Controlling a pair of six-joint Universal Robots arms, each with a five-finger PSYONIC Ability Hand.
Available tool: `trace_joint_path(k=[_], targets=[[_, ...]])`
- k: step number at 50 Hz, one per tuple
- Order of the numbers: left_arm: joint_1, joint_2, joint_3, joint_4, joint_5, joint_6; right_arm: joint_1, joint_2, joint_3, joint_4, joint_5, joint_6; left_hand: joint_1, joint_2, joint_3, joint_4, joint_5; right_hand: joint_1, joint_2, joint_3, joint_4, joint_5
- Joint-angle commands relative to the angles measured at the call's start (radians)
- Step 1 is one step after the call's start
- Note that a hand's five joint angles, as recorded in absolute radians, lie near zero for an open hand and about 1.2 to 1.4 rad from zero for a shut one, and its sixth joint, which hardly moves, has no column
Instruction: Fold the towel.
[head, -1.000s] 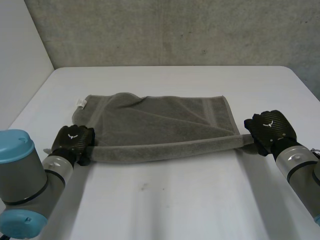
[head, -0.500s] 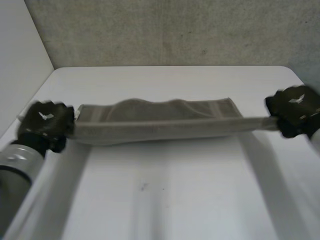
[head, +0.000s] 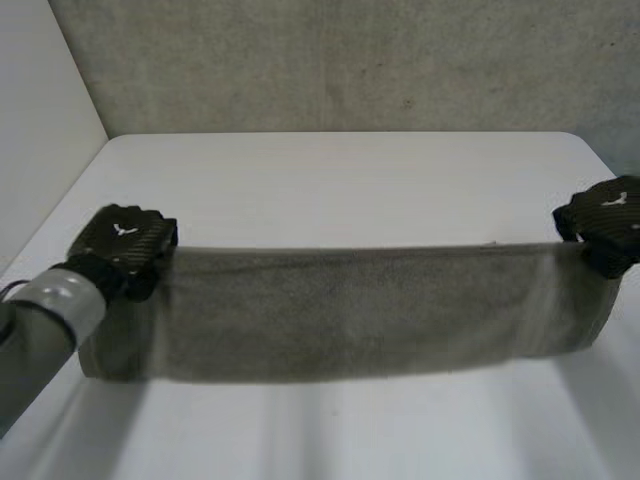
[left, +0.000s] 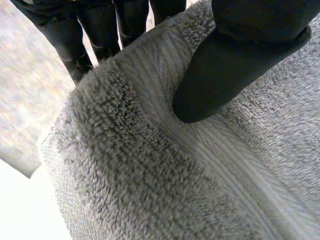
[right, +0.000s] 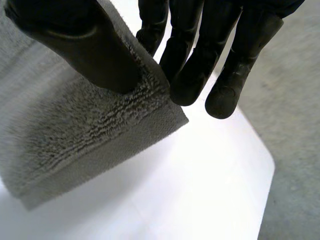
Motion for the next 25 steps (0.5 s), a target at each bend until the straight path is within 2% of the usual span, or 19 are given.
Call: trace_joint_path(k=[1,3,4,5,6,7,8,9,11,12,13,16,20,22,23,25], targets=[[-0.016,-0.195,0.279,-0.005,-0.012,0.028,0.147,0.217,-0.29,-0.007,0.195,-0.027,0.198,0.179,0.18,0.179,0.193,0.063,0.065,0.058,0.056,0.052],[-0.025,-0.218,0.475,0.001,-0.016,0.008,0.196,0.294,-0.516,-0.065,0.226,0.02,0.198,0.179,0.18,0.179,0.193,0.063,0.065,0.058,0.056,0.052],[-0.025,-0.218,0.476,0.001,-0.016,0.008,0.196,0.294,-0.517,-0.065,0.226,0.02,0.198,0.179,0.18,0.179,0.193,0.063,0.065,0.058,0.056,0.052],[-0.034,-0.221,0.582,0.007,-0.018,-0.013,0.208,0.309,-0.618,-0.129,0.226,0.074,0.198,0.179,0.18,0.179,0.193,0.063,0.065,0.058,0.056,0.052],[-0.034,-0.221,0.583,0.007,-0.018,-0.013,0.213,0.309,-0.694,-0.21,0.229,0.147,0.198,0.179,0.18,0.179,0.193,0.063,0.065,0.058,0.056,0.052],[-0.046,-0.221,0.677,0.02,-0.024,-0.053,0.213,0.309,-0.695,-0.211,0.229,0.148,0.198,0.179,0.18,0.179,0.193,0.063,0.065,0.058,0.056,0.052],[-0.058,-0.217,0.76,0.046,-0.036,-0.105,0.212,0.3,-0.739,-0.294,0.236,0.23,0.198,0.179,0.18,0.179,0.193,0.063,0.065,0.058,0.056,0.052],[-0.058,-0.217,0.761,0.046,-0.036,-0.105,0.211,0.3,-0.74,-0.295,0.236,0.231,0.198,0.179,0.18,0.179,0.193,0.063,0.065,0.058,0.056,0.052],[-0.055,-0.209,0.859,0.11,-0.085,-0.217,0.207,0.248,-0.752,-0.442,0.244,0.37,0.198,0.179,0.18,0.179,0.193,0.063,0.065,0.058,0.056,0.052],[-0.055,-0.209,0.859,0.11,-0.085,-0.217,0.207,0.248,-0.752,-0.442,0.244,0.37,0.198,0.179,0.18,0.179,0.193,0.063,0.065,0.058,0.056,0.052],[-0.054,-0.204,0.874,0.138,-0.116,-0.269,0.208,0.225,-0.747,-0.477,0.241,0.419,0.198,0.179,0.18,0.179,0.193,0.063,0.065,0.058,0.056,0.052],[-0.054,-0.195,0.87,0.164,-0.148,-0.337,0.208,0.214,-0.725,-0.441,0.233,0.442,0.198,0.179,0.18,0.179,0.193,0.063,0.065,0.058,0.056,0.052],[-0.051,-0.2,0.807,0.15,-0.151,-0.351,0.211,0.216,-0.683,-0.344,0.221,0.43,0.198,0.179,0.18,0.179,0.193,0.063,0.065,0.058,0.056,0.052],[-0.046,-0.198,0.667,0.153,-0.144,-0.346,0.213,0.219,-0.601,-0.281,0.198,0.404,0.198,0.179,0.18,0.179,0.193,0.063,0.065,0.058,0.056,0.052],[-0.046,-0.198,0.666,0.153,-0.144,-0.346,0.213,0.219,-0.6,-0.281,0.198,0.404,0.198,0.179,0.18,0.179,0.193,0.063,0.065,0.058,0.056,0.052],[-0.04,-0.198,0.592,0.162,-0.138,-0.348,0.21,0.222,-0.475,-0.284,0.148,0.364,0.198,0.179,0.18,0.179,0.193,0.063,0.065,0.058,0.056,0.052]])
